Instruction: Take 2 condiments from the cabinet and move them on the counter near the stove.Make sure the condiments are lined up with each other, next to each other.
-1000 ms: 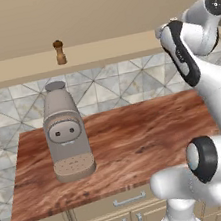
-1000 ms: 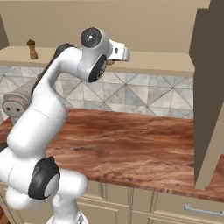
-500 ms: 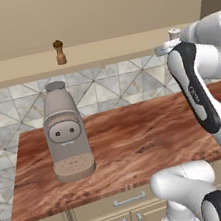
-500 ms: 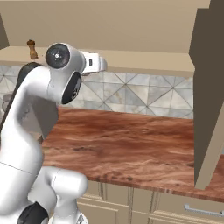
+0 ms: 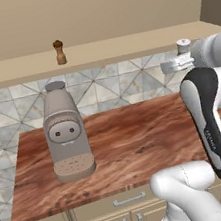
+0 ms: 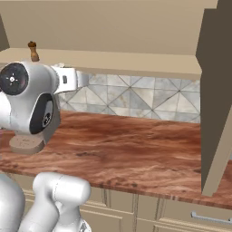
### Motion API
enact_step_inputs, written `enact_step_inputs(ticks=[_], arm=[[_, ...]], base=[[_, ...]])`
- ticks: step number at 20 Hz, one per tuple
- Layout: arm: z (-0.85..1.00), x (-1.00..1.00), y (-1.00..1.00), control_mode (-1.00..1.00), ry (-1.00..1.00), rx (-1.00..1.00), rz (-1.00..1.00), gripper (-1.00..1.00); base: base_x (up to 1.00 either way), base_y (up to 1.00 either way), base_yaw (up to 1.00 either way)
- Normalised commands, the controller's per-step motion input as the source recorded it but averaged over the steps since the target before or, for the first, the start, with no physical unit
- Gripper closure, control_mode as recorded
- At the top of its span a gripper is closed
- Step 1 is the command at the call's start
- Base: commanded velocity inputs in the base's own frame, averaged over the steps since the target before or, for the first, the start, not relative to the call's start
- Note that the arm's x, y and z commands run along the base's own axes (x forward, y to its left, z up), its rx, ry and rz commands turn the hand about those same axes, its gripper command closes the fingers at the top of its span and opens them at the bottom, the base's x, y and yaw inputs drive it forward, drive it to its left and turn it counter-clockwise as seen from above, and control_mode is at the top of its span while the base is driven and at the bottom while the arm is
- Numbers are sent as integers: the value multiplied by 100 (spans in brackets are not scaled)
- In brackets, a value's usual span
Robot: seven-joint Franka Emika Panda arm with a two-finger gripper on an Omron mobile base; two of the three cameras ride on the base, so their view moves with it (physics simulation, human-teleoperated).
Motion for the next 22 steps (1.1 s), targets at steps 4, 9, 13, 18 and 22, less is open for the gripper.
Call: enact_step_inputs(ticks=[4, 9, 13, 18, 22], arm=[[0, -77, 23, -100, 0, 0, 0, 100], [4, -48, 7, -100, 0, 0, 0, 100], [2, -42, 0, -100, 0, 0, 0, 100], [0, -39, 0, -100, 1, 0, 0, 100], [0, -9, 0, -100, 2, 0, 0, 100]], base=[[0, 0, 0], [0, 0, 0], [0, 0, 0], [0, 0, 0], [0, 0, 0]])
